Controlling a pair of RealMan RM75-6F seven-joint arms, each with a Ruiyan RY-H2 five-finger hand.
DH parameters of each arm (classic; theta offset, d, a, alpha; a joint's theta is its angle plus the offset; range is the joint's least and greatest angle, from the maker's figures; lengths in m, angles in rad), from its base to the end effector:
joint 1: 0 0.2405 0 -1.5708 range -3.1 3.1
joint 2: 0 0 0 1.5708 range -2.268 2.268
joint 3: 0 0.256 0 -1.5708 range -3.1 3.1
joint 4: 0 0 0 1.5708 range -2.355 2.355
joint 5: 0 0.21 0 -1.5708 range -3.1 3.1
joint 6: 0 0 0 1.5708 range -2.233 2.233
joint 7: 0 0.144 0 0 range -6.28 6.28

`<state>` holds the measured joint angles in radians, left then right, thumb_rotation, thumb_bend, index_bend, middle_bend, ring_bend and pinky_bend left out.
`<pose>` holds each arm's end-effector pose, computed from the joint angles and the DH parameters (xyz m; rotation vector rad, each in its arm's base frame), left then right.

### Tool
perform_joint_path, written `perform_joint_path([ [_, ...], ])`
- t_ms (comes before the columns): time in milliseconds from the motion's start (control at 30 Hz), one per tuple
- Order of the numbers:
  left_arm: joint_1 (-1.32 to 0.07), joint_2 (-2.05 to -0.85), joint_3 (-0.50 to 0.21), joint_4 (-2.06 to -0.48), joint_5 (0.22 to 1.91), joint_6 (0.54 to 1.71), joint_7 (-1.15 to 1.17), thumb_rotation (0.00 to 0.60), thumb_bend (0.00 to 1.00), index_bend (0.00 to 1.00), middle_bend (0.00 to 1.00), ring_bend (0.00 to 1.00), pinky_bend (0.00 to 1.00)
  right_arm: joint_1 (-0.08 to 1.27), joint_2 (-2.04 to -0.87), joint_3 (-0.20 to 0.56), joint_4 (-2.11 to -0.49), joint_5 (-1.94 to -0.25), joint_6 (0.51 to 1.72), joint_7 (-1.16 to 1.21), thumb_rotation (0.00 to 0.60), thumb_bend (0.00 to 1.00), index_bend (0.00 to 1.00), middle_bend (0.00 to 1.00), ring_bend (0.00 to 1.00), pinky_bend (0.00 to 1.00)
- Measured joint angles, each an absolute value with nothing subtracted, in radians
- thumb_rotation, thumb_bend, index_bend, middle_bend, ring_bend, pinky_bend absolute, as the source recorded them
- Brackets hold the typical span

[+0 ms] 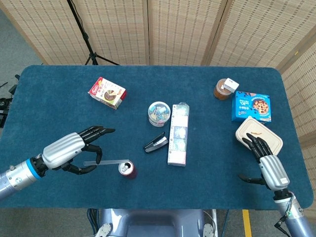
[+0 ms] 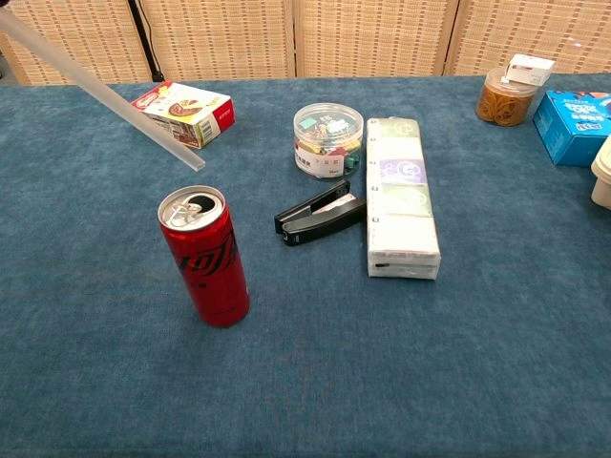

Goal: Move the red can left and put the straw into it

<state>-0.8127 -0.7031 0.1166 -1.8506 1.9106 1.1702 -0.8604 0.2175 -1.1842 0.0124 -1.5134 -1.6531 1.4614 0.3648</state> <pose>-0.1272 0.2737 0.1815 -2.2331 -1.2445 -1.3020 -0.2838 -0.2117 0.1298 1.5232 -1.0866 1.2635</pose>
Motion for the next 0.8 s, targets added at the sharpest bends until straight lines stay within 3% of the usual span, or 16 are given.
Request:
perform_joint_path([
  [800, -0.817, -0.718, 0.108, -1.825, 1.931, 1.119, -0.917, 0.600, 0.38, 0.60, 0.00, 0.00, 0.00, 0.217, -1.182, 0.014, -1.516, -1.651, 1.464, 0.366, 0.600, 0.00, 0.00, 0.00, 0.00, 0.00],
])
